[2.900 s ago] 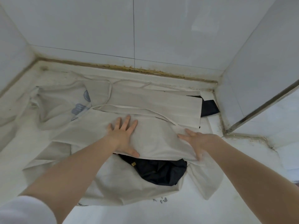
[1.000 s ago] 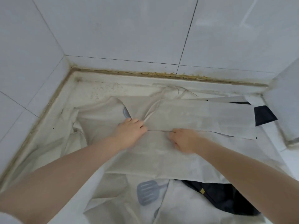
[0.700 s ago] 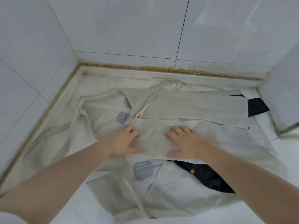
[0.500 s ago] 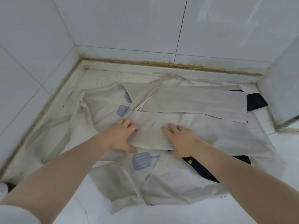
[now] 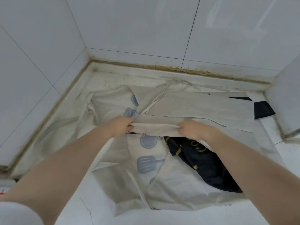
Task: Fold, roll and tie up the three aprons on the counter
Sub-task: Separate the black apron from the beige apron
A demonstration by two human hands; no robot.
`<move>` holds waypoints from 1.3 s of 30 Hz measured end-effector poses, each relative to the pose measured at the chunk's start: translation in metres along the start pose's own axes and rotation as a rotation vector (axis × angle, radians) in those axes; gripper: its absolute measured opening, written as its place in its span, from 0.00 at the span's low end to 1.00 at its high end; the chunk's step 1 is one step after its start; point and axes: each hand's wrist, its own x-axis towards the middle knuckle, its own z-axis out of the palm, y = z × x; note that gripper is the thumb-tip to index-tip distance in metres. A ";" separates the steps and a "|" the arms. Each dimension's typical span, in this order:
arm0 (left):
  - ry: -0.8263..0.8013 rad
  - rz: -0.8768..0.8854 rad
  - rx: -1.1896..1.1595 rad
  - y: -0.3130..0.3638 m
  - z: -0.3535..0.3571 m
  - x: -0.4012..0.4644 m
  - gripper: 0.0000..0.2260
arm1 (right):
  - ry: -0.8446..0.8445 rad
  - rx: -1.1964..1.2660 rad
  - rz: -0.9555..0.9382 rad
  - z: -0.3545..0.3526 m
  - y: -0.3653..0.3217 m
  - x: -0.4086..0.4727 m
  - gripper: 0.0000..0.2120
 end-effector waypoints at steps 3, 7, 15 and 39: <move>-0.042 -0.046 0.057 -0.012 -0.010 0.007 0.14 | 0.071 0.054 0.104 -0.009 0.006 0.015 0.19; -0.049 -0.062 0.050 -0.029 -0.012 0.014 0.15 | 0.096 -0.034 0.170 -0.007 0.006 0.035 0.17; 0.541 -0.026 0.283 -0.001 -0.010 0.048 0.07 | 0.130 -0.053 0.254 -0.001 0.005 0.058 0.20; 0.095 0.157 0.318 0.119 0.023 0.064 0.17 | 0.052 -0.170 0.304 -0.010 0.143 -0.059 0.07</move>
